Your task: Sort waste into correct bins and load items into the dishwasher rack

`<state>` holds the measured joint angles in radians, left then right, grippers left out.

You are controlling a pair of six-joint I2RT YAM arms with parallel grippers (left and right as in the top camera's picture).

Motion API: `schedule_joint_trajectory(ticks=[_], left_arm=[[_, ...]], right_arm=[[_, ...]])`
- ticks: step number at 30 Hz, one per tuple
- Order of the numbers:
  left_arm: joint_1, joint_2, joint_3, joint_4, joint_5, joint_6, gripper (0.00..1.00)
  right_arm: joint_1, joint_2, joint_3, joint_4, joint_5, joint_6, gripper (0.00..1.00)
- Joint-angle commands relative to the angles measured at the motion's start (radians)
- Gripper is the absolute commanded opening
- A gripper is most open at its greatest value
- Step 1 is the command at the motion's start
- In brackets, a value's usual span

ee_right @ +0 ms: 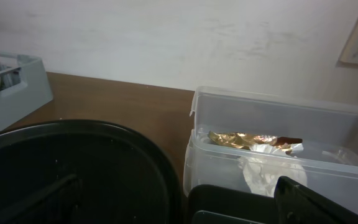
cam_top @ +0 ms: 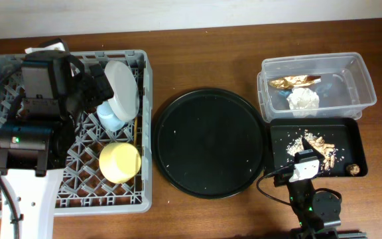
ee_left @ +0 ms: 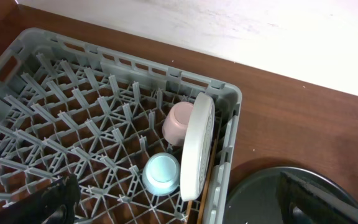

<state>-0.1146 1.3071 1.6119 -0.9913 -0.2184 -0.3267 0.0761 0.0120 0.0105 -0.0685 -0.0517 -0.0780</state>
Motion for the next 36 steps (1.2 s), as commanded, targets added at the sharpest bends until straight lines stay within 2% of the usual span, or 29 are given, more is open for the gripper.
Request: schedule_joint_trajectory(ticks=[1,15,21,22,25,32,34,36], left_arm=[[0.002,0.001,0.003,0.0,-0.014,-0.002,0.99],[0.003,0.001,0.003,-0.002,-0.014,-0.002,0.99],[-0.001,-0.093,-0.014,-0.043,-0.011,-0.002,0.99],[-0.001,-0.209,-0.074,-0.043,-0.011,-0.002,0.99],[0.0,-0.381,-0.217,-0.043,-0.011,-0.002,0.99],[0.053,-0.93,-0.808,-0.033,0.002,-0.003,0.99],[0.075,-1.043,-0.951,0.055,0.016,-0.003,0.99],[0.107,-1.153,-1.104,0.266,0.07,-0.003,0.99]], right_arm=[[-0.005,-0.008,-0.005,-0.007,0.011,0.008,0.99],[-0.005,-0.008,-0.005,-0.007,0.011,0.008,0.99],[-0.005,-0.008,-0.005,-0.007,0.011,0.008,0.99],[-0.005,-0.008,-0.005,-0.007,0.011,0.008,0.99],[-0.005,-0.008,-0.005,-0.007,0.011,0.008,0.99],[-0.005,-0.008,-0.005,-0.007,0.011,0.008,0.99],[-0.005,-0.008,-0.005,-0.007,0.011,0.008,0.99],[-0.005,-0.008,-0.005,-0.007,0.011,0.008,0.99]])
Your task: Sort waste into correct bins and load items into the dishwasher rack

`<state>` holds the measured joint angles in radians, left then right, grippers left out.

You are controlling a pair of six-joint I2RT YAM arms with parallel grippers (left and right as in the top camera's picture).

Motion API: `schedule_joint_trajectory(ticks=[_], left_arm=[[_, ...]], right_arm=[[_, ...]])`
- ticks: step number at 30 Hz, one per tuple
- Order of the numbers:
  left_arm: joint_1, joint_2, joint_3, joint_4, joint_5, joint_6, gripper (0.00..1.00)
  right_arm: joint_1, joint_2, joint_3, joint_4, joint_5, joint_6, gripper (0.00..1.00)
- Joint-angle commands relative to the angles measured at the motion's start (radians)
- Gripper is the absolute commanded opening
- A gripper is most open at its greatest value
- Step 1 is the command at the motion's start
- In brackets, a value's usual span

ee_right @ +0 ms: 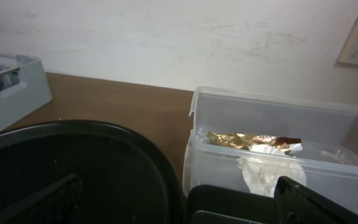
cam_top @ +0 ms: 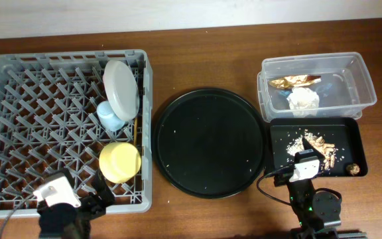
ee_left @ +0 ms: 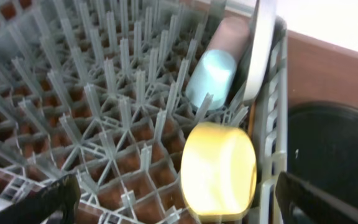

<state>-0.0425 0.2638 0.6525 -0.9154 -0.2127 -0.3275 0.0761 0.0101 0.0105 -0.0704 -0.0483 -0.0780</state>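
The grey dishwasher rack (cam_top: 65,56) holds a white plate (cam_top: 120,89) on edge, a light blue cup (cam_top: 109,118) and a yellow cup (cam_top: 119,162) on its side. A pink cup (ee_left: 229,34) shows behind the blue cup (ee_left: 210,78) in the left wrist view. My left gripper (cam_top: 98,196) hangs open low over the rack's front edge, just left of the yellow cup (ee_left: 219,171), holding nothing. A clear bin (cam_top: 367,79) contains a gold wrapper (cam_top: 297,81) and a white tissue (cam_top: 304,99). My right gripper (cam_top: 308,147) is open over the black rectangular tray (cam_top: 350,133), empty.
A round black tray (cam_top: 209,142) lies between the rack and the bins, bare but for crumbs. Food scraps (cam_top: 320,143) sit in the rectangular tray. The table's front edge is close behind both arms. A wall runs along the back.
My left arm was over the rack's back left part, covering it. Now it is at the rack's front edge, and the whole rack shows. The right arm has not moved.
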Motion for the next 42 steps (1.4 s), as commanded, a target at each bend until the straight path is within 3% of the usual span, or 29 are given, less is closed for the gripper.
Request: schedule_joint_trajectory(ticks=[1,5,9,17,22,25,29,42], left_arm=[[0.04,-0.127,-0.171,0.242,0.081,-0.002,0.99],[0.053,-0.257,-0.356,0.763,0.147,-0.002,0.99],[0.052,-0.258,-0.438,1.006,0.17,-0.002,0.99],[0.021,-0.259,-0.64,1.041,0.164,-0.001,0.99],[0.013,-0.259,-0.643,0.863,0.151,0.008,0.99],[0.013,-0.259,-0.643,0.838,0.146,0.102,0.99],[0.013,-0.259,-0.643,0.832,0.219,0.343,0.99],[0.013,-0.259,-0.643,0.832,0.217,0.351,0.99]], right_arm=[[-0.005,-0.006,-0.005,-0.005,0.008,0.008,0.99],[-0.005,-0.006,-0.005,-0.005,0.008,0.008,0.99],[-0.005,-0.006,-0.005,-0.005,0.008,0.008,0.99],[-0.005,-0.006,-0.005,-0.005,0.008,0.008,0.99],[-0.005,-0.006,-0.005,-0.005,0.008,0.008,0.99],[-0.005,-0.006,-0.005,-0.005,0.008,0.008,0.99],[-0.005,-0.006,-0.005,-0.005,0.008,0.008,0.99],[-0.005,-0.006,-0.005,-0.005,0.008,0.008,0.99]])
